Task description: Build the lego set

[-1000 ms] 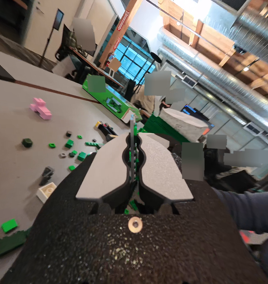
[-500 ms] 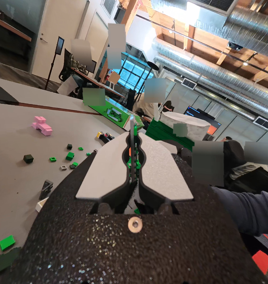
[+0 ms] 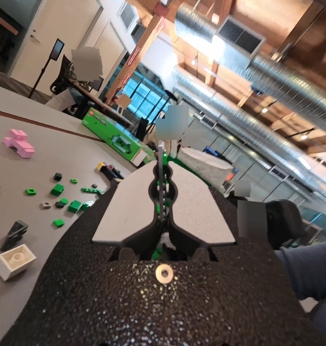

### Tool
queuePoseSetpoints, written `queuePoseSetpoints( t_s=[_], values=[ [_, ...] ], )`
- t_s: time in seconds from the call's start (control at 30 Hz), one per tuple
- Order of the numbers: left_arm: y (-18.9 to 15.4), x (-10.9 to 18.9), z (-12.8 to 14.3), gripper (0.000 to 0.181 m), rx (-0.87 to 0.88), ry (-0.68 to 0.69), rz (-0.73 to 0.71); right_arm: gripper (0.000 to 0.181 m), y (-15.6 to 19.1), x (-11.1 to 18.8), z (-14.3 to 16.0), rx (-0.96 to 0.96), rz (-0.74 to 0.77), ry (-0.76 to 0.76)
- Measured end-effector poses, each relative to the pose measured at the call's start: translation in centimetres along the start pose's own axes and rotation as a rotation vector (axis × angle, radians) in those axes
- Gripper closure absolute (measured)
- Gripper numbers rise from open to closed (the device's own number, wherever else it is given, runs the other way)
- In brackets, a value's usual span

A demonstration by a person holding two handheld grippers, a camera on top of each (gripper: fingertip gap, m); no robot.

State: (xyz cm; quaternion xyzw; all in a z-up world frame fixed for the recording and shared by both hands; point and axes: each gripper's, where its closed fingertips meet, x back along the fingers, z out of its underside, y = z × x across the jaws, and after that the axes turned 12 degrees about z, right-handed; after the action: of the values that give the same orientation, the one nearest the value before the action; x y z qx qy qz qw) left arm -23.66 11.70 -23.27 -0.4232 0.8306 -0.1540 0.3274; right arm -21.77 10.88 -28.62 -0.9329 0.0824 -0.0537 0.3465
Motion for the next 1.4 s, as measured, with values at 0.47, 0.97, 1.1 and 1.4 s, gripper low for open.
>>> queuePoseSetpoints(
  t_s=[0.47, 0.97, 1.1, 1.4],
  values=[
    [-2.3, -0.1, -1.7, 0.176, 0.082, -0.182, 0.243, 0.158, -1.1, 2.1, -4.3, -0.98, -0.491, -0.156],
    [-2.2, -1.0, 2.0, 0.175, 0.236, 0.084, 0.313, 0.174, -4.8, 2.7, -2.7, -1.067, -0.528, -0.152],
    [-2.3, -1.3, 4.5, 0.176, 0.244, 0.253, 0.302, 0.174, -6.0, 2.8, -2.3, -1.104, -0.495, -0.169],
    [-2.2, -1.2, 7.9, 0.157, 0.072, 0.527, 0.215, 0.176, -5.2, 3.4, -2.3, -1.031, -0.57, -0.117]
  ],
)
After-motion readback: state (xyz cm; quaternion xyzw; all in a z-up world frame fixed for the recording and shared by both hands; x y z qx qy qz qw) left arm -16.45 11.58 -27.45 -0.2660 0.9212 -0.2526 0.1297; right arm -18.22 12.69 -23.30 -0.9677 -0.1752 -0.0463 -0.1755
